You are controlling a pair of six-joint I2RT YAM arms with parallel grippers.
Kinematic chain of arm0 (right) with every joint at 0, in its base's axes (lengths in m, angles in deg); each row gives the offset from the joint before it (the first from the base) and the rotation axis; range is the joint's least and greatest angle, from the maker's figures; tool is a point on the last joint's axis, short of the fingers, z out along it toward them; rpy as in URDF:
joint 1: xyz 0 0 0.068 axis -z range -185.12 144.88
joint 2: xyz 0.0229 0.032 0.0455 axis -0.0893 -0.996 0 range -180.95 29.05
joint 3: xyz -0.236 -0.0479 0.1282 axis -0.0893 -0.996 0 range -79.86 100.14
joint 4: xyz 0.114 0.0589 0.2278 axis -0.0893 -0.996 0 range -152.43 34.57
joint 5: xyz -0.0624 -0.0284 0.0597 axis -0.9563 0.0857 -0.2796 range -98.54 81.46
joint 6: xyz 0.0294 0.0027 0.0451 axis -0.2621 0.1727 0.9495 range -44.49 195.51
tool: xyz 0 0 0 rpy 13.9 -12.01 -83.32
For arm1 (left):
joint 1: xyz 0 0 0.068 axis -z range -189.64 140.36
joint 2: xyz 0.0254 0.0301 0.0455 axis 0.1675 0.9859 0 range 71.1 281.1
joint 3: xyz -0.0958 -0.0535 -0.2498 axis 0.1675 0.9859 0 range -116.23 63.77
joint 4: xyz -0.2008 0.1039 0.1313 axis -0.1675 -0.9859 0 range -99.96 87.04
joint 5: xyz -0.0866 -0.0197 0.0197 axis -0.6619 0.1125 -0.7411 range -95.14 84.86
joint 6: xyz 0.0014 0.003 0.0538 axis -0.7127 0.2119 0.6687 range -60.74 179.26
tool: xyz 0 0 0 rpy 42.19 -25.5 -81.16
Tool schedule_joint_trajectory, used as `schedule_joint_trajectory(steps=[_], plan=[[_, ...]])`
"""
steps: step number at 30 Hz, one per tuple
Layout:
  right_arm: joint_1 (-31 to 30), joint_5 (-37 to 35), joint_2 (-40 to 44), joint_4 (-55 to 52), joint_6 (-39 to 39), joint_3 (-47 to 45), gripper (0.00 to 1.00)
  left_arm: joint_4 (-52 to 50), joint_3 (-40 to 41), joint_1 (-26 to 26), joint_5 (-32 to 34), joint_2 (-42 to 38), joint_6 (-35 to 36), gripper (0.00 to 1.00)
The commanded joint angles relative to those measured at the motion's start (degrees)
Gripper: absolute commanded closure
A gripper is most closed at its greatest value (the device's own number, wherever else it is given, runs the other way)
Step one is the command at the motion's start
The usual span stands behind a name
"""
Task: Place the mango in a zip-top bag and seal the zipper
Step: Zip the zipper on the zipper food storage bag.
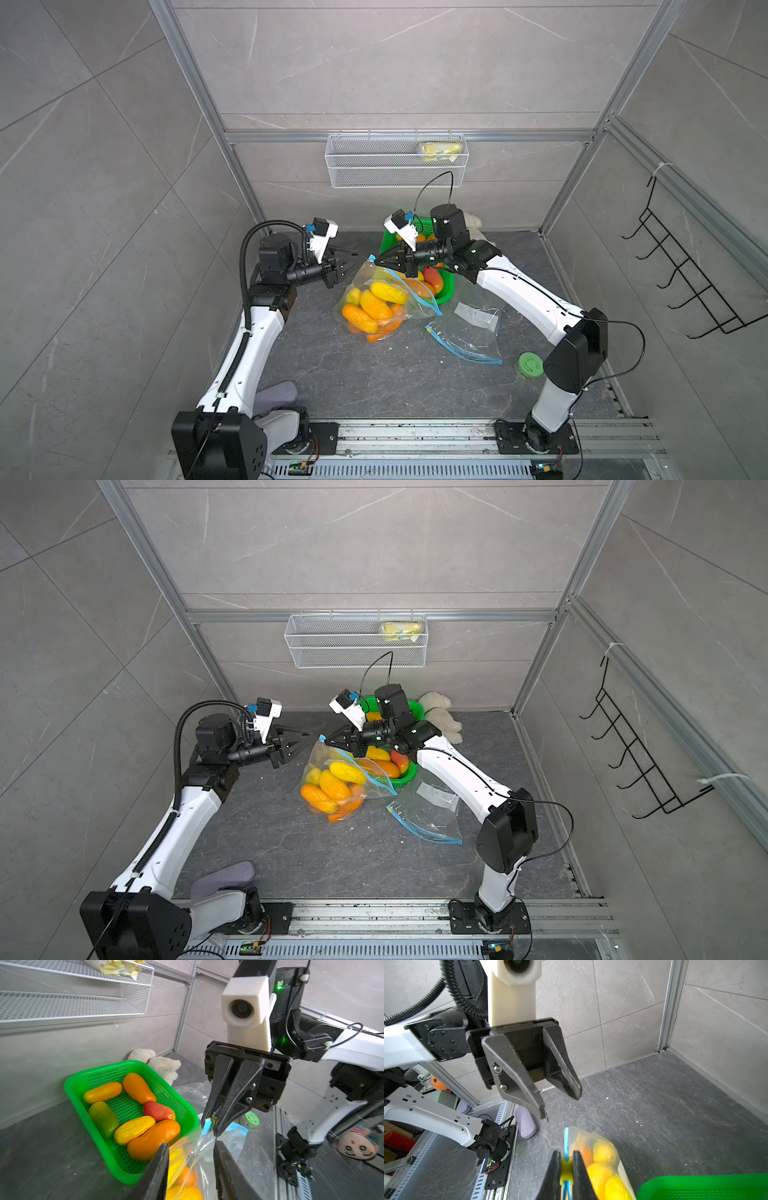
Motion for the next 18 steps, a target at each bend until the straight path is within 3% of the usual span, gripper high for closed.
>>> schedule_joint_trajectory(steps=[1, 7, 18], plan=[[-0.3, 2.47, 1.78, 1.16, -0.71, -0.4, 1.0, -2.33, -4.12, 0.14, -10.0, 2.07, 3.79, 0.62], [-0.27, 3.61, 1.35, 0.4, -1.24, 0.25, 1.0, -12.96, -8.03, 0.14, -12.87, 5.0, 12.93, 0.64], [-0.19, 3.43, 1.36, -0.59, -2.04, 0.71, 1.0, -19.14, -8.68, 0.41, -13.49, 7.85, 21.91, 0.73]])
